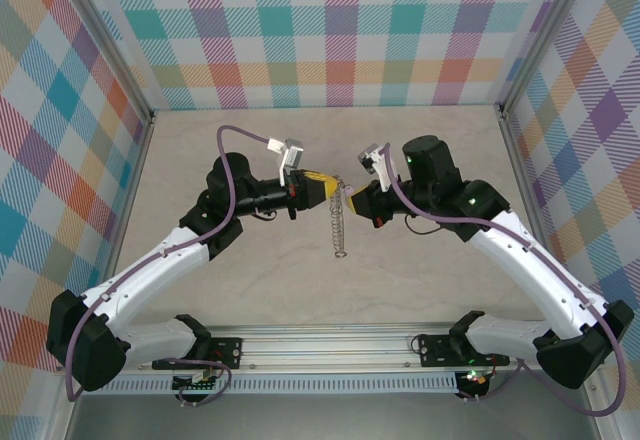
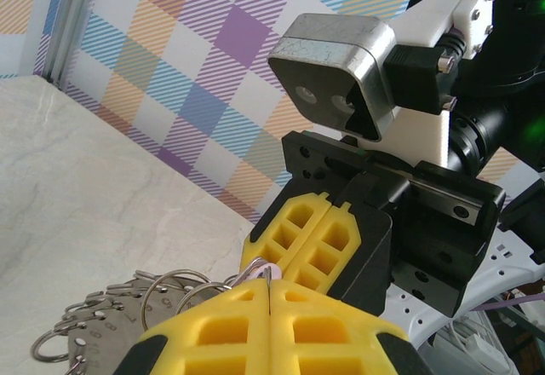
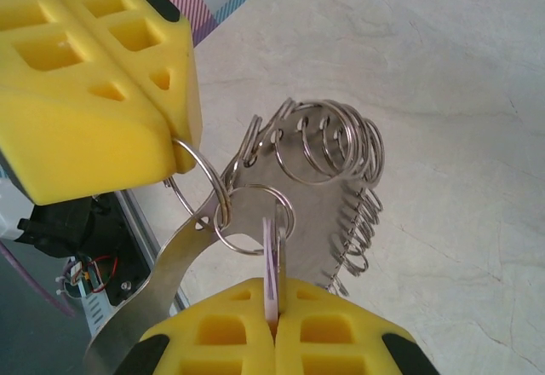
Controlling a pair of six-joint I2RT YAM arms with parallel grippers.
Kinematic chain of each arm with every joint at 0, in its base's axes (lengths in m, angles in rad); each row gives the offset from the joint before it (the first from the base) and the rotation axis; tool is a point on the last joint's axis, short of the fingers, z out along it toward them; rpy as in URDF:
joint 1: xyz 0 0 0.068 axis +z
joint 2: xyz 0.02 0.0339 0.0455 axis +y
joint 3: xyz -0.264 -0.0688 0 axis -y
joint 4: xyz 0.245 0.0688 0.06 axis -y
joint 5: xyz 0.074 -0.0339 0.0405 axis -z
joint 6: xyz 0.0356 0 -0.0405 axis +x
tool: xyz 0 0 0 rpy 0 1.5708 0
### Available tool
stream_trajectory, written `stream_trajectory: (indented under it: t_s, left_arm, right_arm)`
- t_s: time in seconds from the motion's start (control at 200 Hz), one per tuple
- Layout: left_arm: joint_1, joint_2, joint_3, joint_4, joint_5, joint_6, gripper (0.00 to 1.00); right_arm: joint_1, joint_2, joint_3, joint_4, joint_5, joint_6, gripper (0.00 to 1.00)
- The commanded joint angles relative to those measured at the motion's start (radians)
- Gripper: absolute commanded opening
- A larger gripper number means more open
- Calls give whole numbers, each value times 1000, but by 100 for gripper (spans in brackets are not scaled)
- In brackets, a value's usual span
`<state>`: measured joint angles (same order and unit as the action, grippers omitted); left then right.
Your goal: Put the keys on the keyring
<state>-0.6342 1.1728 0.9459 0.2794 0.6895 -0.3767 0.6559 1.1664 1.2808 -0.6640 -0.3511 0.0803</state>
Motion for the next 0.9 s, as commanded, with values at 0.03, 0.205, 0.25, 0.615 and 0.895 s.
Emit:
stream_trajectory:
  t_s: [0.03, 0.205, 0.25, 0.615, 0.895]
  left_arm:
    - [-9, -16, 13, 25, 8, 9, 0]
    - [-9, -18, 11, 23, 12, 14, 0]
    - [-8, -18, 10, 21, 13, 14, 0]
    - [-9, -10, 19, -2, 32, 29, 0]
    - [-9, -1, 22, -29, 41, 38, 0]
  right_arm:
    - [4, 14, 71, -22, -2, -26, 0]
    - [4, 32, 107, -50, 4, -42, 0]
    - [4, 36, 113, -54, 3, -46, 0]
    - [2, 88, 189, -103, -1, -77, 0]
    - [-1, 140, 260, -128, 2, -88, 0]
